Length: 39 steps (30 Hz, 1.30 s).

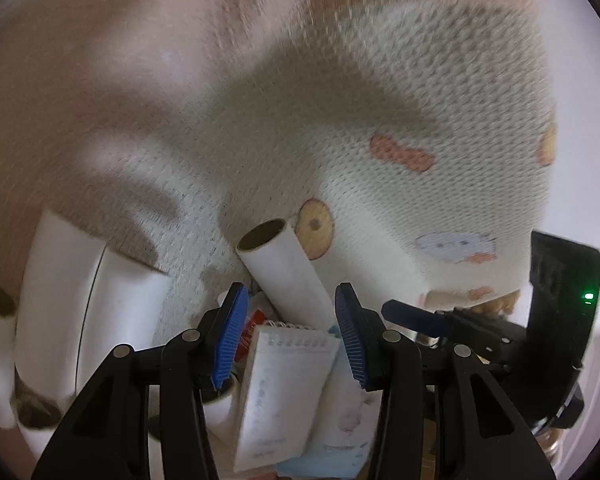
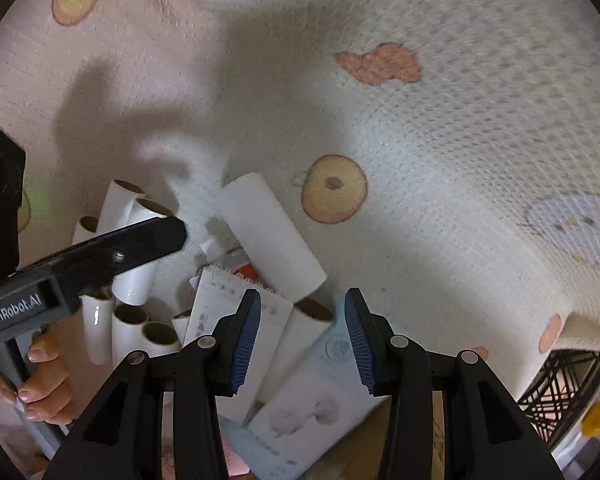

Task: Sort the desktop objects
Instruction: 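Close the left gripper around a standing white paper tube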

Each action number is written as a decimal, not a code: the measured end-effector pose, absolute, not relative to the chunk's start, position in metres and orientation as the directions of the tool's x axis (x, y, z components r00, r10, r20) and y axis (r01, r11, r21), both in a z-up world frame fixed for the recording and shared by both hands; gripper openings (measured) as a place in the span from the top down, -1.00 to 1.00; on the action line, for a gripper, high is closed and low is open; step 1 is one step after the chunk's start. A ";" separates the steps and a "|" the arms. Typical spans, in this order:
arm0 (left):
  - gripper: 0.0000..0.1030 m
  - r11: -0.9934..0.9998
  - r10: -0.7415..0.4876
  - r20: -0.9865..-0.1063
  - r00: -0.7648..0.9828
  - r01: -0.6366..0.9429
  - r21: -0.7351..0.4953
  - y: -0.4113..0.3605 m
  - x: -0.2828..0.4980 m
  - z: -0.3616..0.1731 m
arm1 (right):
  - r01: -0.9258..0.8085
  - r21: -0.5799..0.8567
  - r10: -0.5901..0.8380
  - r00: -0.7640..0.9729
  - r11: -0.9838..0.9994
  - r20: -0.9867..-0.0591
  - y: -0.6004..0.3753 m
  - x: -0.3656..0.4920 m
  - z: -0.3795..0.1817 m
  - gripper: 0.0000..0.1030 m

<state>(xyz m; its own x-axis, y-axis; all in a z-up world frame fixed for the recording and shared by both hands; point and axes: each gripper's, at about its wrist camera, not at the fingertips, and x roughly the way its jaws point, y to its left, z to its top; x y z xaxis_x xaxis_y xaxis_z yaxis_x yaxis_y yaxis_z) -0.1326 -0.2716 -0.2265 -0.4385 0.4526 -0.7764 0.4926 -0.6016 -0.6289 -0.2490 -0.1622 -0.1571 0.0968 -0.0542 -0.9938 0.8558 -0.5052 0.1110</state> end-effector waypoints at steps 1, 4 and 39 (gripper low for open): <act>0.04 -0.611 0.451 -0.785 -0.424 0.494 -0.618 -0.271 -0.136 -0.230 | 0.856 0.099 -0.053 0.084 -0.508 -0.995 -0.165 -0.249 -0.161 0.22; 0.04 -0.595 0.447 -0.801 -0.398 0.536 -0.599 -0.276 -0.145 -0.244 | 0.849 0.061 -0.032 0.052 -0.525 -0.998 -0.172 -0.251 -0.173 0.22; 0.21 -0.463 0.556 -0.734 -0.389 0.589 -0.663 -0.281 -0.155 -0.295 | 0.853 0.193 -0.142 0.141 -0.485 -0.980 -0.189 -0.253 -0.204 0.08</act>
